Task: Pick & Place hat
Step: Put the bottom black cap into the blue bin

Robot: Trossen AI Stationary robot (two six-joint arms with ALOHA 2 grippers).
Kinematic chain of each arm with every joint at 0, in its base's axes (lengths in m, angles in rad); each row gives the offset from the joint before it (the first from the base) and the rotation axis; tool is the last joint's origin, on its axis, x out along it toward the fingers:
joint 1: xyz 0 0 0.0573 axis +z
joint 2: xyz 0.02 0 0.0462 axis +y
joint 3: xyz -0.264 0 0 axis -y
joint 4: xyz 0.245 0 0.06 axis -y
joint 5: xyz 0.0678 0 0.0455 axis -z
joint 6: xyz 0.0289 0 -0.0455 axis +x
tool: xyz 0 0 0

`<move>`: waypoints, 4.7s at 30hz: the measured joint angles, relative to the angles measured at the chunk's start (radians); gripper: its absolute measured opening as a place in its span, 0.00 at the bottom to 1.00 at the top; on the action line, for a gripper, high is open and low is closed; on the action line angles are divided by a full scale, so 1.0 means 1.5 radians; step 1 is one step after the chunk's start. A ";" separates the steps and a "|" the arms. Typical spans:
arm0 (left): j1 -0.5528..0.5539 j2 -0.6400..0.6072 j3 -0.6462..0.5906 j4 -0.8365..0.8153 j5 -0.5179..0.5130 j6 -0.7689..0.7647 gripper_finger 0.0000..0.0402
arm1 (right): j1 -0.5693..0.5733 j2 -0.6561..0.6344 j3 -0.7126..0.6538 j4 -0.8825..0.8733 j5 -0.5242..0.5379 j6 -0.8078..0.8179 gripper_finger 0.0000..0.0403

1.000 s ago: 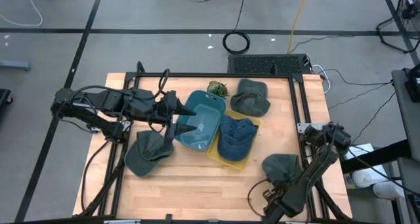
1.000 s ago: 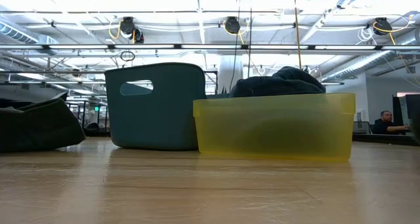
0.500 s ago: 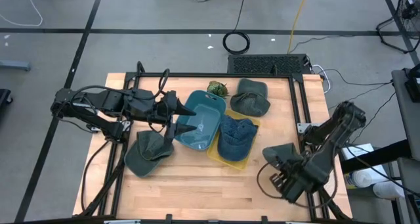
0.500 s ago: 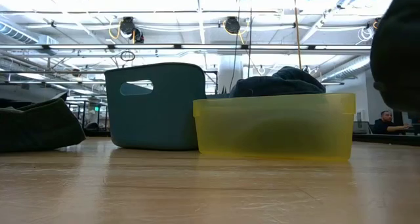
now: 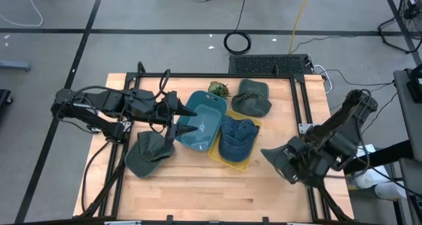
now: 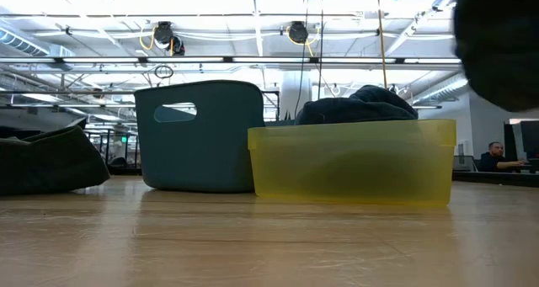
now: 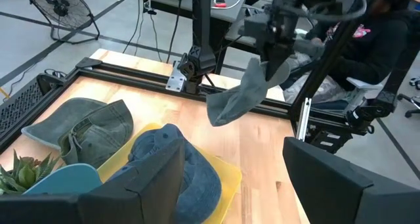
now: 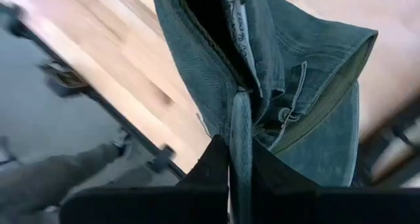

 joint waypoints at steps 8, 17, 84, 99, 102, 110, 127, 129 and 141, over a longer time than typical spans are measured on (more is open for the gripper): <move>0.000 0.000 0.000 0.000 0.000 0.000 0.67 | -0.042 -0.023 0.000 0.036 0.137 -0.149 0.00; 0.000 0.000 0.000 0.000 0.000 0.000 0.67 | -0.100 -0.022 0.000 0.123 0.190 -0.331 0.00; 0.005 -0.323 0.000 -0.295 -0.066 0.112 0.67 | -0.533 0.065 -0.288 1.335 -0.092 -0.923 0.00; 0.005 -0.312 0.000 -0.282 -0.068 0.145 0.67 | -0.533 0.065 -0.288 1.396 -0.237 -0.903 0.00; 0.005 -0.298 0.000 -0.275 -0.072 0.148 0.67 | -0.534 0.065 -0.288 1.397 -0.248 -0.900 0.00; 0.005 -0.270 0.000 -0.260 -0.077 0.146 0.69 | -0.534 0.065 -0.288 1.417 -0.249 -0.879 0.00; 0.004 -0.183 0.069 -0.229 -0.136 0.318 0.84 | -0.534 0.065 -0.288 1.392 -0.249 -0.790 0.00; 0.004 -0.160 0.088 -0.230 -0.136 0.342 0.84 | -0.534 0.065 -0.288 1.384 -0.249 -0.784 0.00; 0.005 -0.056 0.197 -0.236 -0.142 0.366 0.86 | -0.534 0.065 -0.288 1.359 -0.267 -0.781 0.00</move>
